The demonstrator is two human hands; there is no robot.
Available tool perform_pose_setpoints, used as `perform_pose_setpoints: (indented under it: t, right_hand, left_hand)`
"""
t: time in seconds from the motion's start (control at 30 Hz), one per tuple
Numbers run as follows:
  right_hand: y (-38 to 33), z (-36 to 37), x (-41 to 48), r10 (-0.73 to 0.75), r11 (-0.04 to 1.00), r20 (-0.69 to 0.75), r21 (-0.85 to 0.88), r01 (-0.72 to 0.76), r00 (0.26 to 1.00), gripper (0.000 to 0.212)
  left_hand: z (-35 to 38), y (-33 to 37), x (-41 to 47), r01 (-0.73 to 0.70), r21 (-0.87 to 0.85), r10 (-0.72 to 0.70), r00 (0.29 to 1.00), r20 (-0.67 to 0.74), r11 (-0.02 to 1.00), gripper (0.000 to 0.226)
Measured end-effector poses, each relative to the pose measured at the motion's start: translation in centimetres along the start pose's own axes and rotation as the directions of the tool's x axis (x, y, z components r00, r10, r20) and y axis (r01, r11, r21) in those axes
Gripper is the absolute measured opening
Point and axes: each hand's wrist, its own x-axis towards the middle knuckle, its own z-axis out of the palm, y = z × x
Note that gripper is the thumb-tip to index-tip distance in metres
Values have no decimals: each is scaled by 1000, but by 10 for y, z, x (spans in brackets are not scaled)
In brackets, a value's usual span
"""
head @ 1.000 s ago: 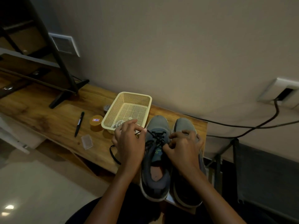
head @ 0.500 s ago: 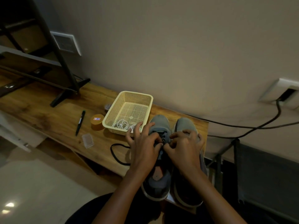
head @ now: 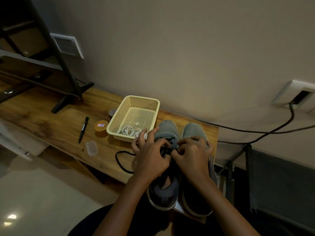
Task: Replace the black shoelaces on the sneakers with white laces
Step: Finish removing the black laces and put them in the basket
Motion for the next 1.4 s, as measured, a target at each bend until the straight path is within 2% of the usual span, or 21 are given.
perform_pose_setpoints:
  t: [0.1,0.27,0.33,0.43,0.53,0.6,0.67,0.73,0.8,0.93,1.03,1.17,1.27,1.33,1.4]
  right_hand:
    - [-1,-1,0,-10,1000,1,0,10,1000,22]
    - [-4,0,-3,0,999,-65,-36,-2,998,22]
    - [-5,1,-3,4,999,-95,-47,-9,995,21]
    - [-4,4,-4,-1,999,-111,-44,-4,994,20]
    - [-3,4,-3,-4,1000,-100,-27,1,995,19]
    - [-3,3,-2,7,1000,-66,-28,-9,998,19]
    - [-4,2,-1,7,999,-47,-36,-9,999,20]
    - [-4,2,-1,6,999,-41,-32,-7,999,20]
    - [-4,2,-1,2,999,-35,-32,-3,999,20]
    - [-4,1,-2,2,998,-55,-56,-5,998,22]
    - [-4,1,-2,-2,999,-104,-50,-3,995,19]
    - [-3,4,-2,-23,999,-139,-26,20,990,19]
    - [-1,3,-2,-11,1000,-122,-5,10,992,19]
    - [0,1,-3,-4,1000,-110,1,5,994,20]
    - [-2,-1,-4,-19,1000,-82,-26,17,996,22]
  left_hand:
    - [3,-3,0,3,78,-3,1000,3,997,12]
    - [5,-2,0,-16,83,22,997,-69,996,4]
    - [5,-1,1,45,-20,-47,991,-129,999,5]
    - [2,-3,3,193,-244,-237,958,-164,950,10]
    - [-1,-3,4,206,-319,-260,956,-136,925,16]
    - [-2,-3,3,124,-255,-151,984,-91,959,25]
    - [-1,-3,2,47,-106,-48,999,-4,993,24]
    - [3,-4,1,6,50,-9,998,63,999,18]
    - [4,-5,1,5,98,-10,998,55,995,13]
    - [5,-2,2,5,-21,-7,998,-67,1000,5]
    - [4,-2,3,95,-176,-116,986,-119,980,9]
    - [6,-1,5,218,-354,-279,951,-131,909,9]
    - [-2,-6,12,304,-571,-466,871,-158,762,21]
    - [-9,-17,15,318,-612,-525,829,-191,725,24]
    - [-14,-23,14,301,-625,-530,820,-215,720,20]
